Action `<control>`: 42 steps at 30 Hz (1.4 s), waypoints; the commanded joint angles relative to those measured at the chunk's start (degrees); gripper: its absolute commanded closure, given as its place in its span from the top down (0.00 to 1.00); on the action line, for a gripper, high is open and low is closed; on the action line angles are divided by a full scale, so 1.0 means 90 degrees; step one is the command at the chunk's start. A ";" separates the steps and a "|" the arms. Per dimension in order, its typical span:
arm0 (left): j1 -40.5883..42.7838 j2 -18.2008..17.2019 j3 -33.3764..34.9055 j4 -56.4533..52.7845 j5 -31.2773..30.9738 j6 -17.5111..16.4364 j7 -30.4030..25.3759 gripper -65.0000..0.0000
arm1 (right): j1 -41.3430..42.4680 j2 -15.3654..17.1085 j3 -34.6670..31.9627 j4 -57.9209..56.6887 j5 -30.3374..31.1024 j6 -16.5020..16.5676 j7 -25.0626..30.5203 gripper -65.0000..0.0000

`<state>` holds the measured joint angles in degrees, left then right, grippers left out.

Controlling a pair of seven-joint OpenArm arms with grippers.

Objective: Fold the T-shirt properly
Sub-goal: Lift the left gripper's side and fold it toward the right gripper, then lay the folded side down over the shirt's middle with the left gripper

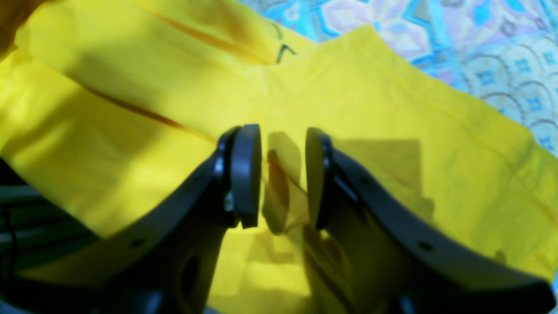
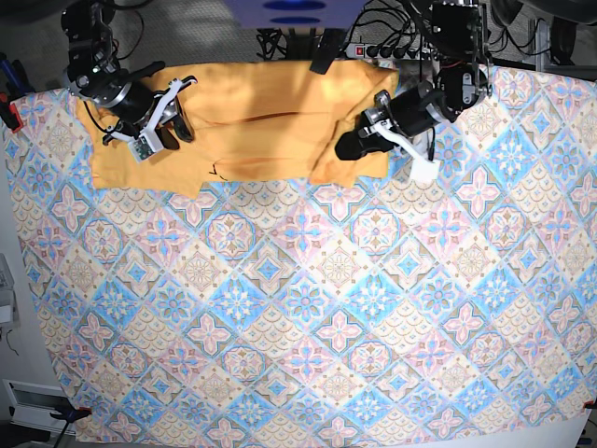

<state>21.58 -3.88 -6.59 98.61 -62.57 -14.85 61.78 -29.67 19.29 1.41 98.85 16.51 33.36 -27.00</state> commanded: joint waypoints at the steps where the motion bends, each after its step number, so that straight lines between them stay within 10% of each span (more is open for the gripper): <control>1: -0.0215 -0.0072 0.0044 0.0125 -0.0174 -0.0074 -0.0061 0.00 | 0.0020 0.0059 0.0034 0.0138 0.0075 0.0039 0.0153 0.27; 30: -0.1280 -0.0267 0.0845 -0.0412 -0.0203 -0.0074 0.0887 0.00 | 0.0068 0.0059 0.0034 0.0148 0.0075 0.0039 0.0163 0.27; 42: -0.1299 -0.0365 0.0932 -0.0392 -0.0213 -0.0074 0.1150 0.28 | 0.0166 0.0040 0.0034 0.0148 0.0075 0.0039 0.0134 0.27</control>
<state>10.50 -7.03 1.69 93.95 -63.09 -15.07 72.25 -28.53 19.07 1.41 99.00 16.51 33.41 -27.27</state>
